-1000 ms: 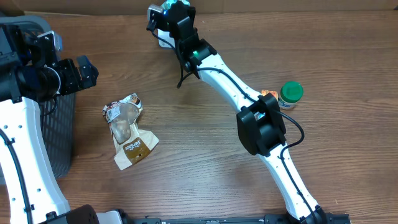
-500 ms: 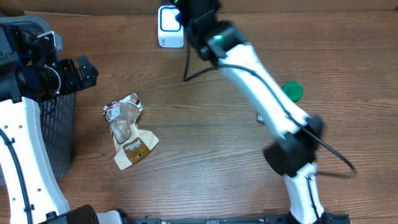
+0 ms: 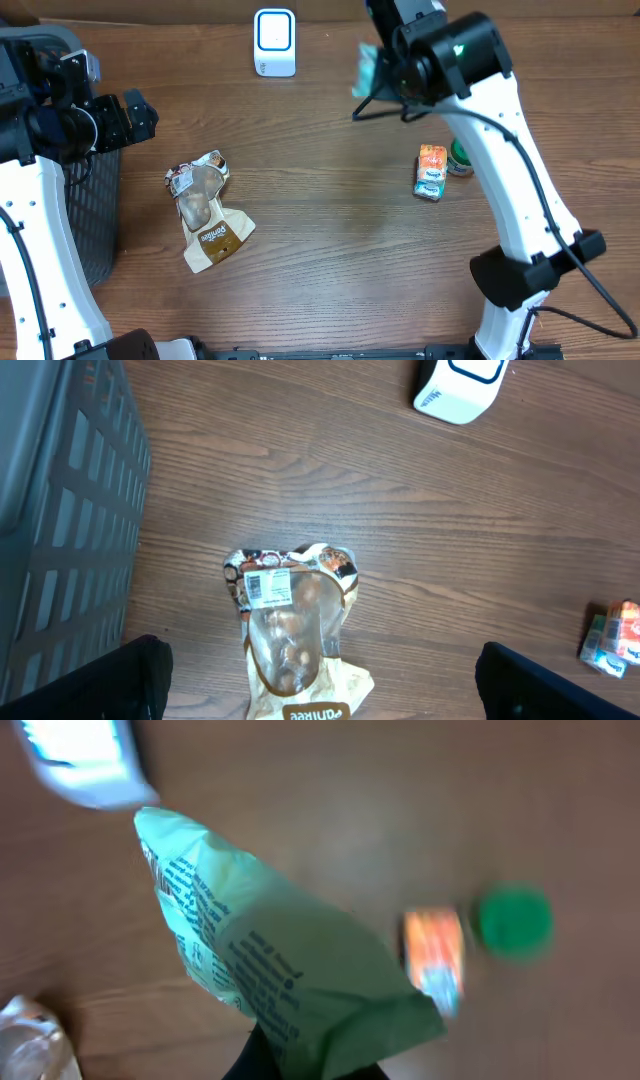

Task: Scan the item barcode
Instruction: 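Carry the wipes pack right and lower it beside the orange pack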

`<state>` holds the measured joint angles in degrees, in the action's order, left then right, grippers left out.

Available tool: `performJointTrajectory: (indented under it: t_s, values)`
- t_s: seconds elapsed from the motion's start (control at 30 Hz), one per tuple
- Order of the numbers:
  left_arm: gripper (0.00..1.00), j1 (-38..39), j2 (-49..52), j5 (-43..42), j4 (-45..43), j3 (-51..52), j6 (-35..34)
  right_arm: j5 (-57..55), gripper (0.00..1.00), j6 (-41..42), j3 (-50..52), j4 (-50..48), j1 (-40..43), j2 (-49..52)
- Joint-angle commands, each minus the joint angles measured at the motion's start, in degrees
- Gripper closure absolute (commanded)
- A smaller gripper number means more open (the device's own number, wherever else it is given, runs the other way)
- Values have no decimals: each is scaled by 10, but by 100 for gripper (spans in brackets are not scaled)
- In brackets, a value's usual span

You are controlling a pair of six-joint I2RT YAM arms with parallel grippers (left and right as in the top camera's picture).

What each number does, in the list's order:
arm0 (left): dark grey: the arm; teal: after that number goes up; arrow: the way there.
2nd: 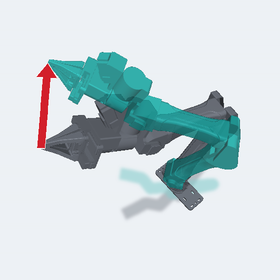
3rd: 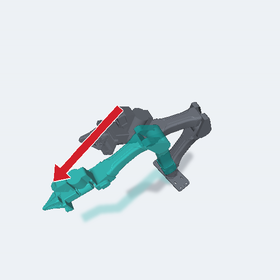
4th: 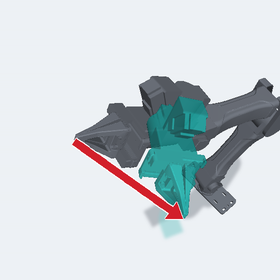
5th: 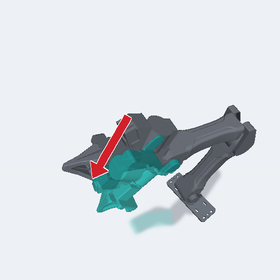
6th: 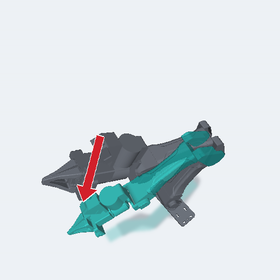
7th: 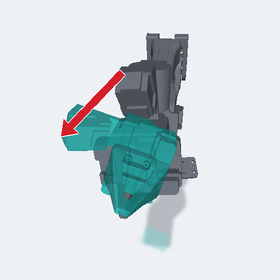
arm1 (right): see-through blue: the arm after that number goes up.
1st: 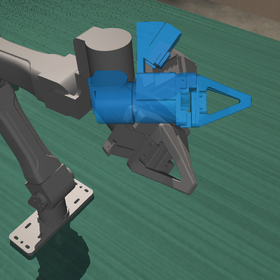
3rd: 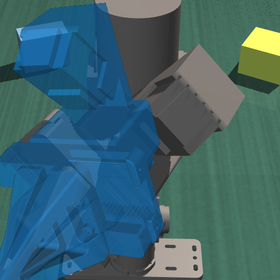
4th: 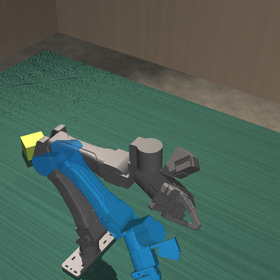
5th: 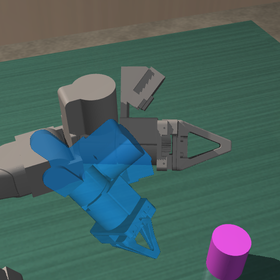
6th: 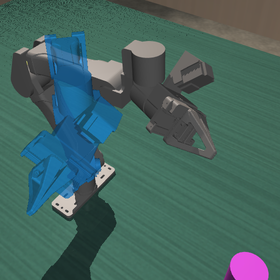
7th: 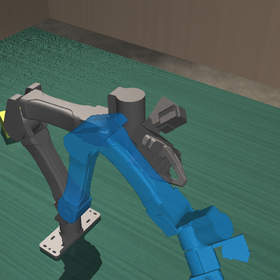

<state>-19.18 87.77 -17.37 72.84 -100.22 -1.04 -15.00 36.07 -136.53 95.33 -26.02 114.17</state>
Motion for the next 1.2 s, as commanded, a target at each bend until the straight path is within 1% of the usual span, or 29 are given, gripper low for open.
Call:
performJointTrajectory:
  t_s: [0.0, 0.1, 0.17, 0.3, 0.57, 0.7, 0.8, 0.83, 0.93, 0.97, 1.0, 1.03, 1.17]
  values:
    - [1, 1, 0, 0, 0, -7, 9, 10, 96, 152, 13, 17, 11, 10]
    - [1, 1, 0, -1, 0, -7, 9, 5, 96, 183, 63, 2, 10, 10]
    - [1, 1, 0, -1, 0, -7, 9, 0, 96, 189, 102, -14, 10, 10]
    - [0, 1, 0, -1, 0, -7, 9, -4, 96, 239, 184, -42, 10, 10]
    - [0, 1, 0, 0, 0, -7, 9, -5, 96, 257, 325, -146, 10, 10]
    - [1, 1, 0, 0, 0, -7, 9, -6, 96, 256, 373, -188, 10, 10]
    - [1, 1, 0, -1, 0, -7, 9, -17, 96, 256, 389, -192, 10, 10]
    - [0, 1, 0, 0, 0, -7, 9, -28, 94, 254, 392, -190, 10, 10]
    - [0, 1, 0, -1, 0, -7, 9, -43, 85, 244, 393, -183, 10, 10]
    - [0, 1, 0, -1, 0, -7, 9, -43, 78, 231, 393, -182, 10, 10]
    - [1, 1, 0, -1, 0, -7, 9, -42, 68, 211, 393, -182, 10, 10]
    - [0, 1, 0, -1, 0, -7, 9, -42, 62, 194, 393, -182, 10, 10]
    - [1, 1, 0, 0, 0, -7, 9, -38, 50, 137, 393, -170, 10, 10]
